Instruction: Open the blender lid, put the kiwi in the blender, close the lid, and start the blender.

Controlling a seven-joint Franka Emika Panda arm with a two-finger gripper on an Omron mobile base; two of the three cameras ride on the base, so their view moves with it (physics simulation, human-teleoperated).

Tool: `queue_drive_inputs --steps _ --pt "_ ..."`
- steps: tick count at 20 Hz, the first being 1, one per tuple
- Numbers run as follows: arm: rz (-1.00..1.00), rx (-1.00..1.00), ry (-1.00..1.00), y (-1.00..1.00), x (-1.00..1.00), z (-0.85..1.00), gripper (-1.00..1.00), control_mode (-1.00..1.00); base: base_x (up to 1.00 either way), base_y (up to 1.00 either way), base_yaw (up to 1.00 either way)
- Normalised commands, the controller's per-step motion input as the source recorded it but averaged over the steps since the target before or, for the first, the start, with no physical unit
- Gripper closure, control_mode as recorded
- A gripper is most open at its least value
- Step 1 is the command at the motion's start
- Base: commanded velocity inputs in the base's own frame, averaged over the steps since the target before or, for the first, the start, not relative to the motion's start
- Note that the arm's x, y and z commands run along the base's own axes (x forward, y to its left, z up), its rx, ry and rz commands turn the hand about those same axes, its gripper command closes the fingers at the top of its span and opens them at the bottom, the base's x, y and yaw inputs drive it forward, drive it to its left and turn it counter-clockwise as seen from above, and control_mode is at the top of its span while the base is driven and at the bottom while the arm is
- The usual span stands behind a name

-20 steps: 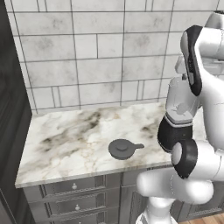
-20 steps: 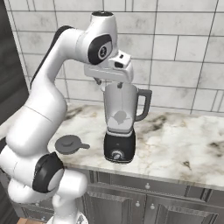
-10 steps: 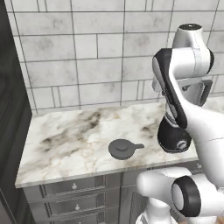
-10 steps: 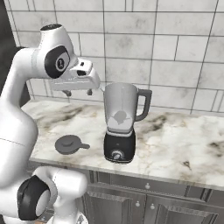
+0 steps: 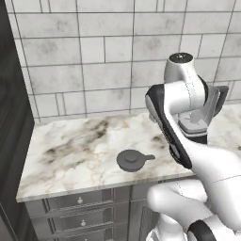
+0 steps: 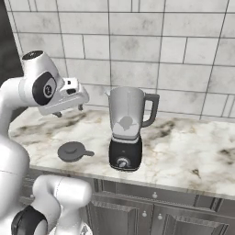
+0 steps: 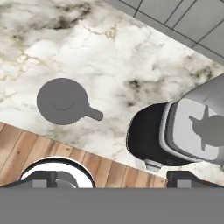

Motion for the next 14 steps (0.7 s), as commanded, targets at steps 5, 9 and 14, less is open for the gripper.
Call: queue_drive_inputs --steps 5,9,14 --pt "0.19 -0.06 0.07 0.46 0.03 -0.54 -1.0 -1.0 0.0 0.0 0.0" --pt "0.05 0.0 0.16 0.77 0.19 -0.54 -1.0 -1.0 0.0 0.0 0.0" --pt "0.0 0.0 0.06 0.29 0.04 -0.66 -1.0 -1.0 0.0 0.0 0.0"
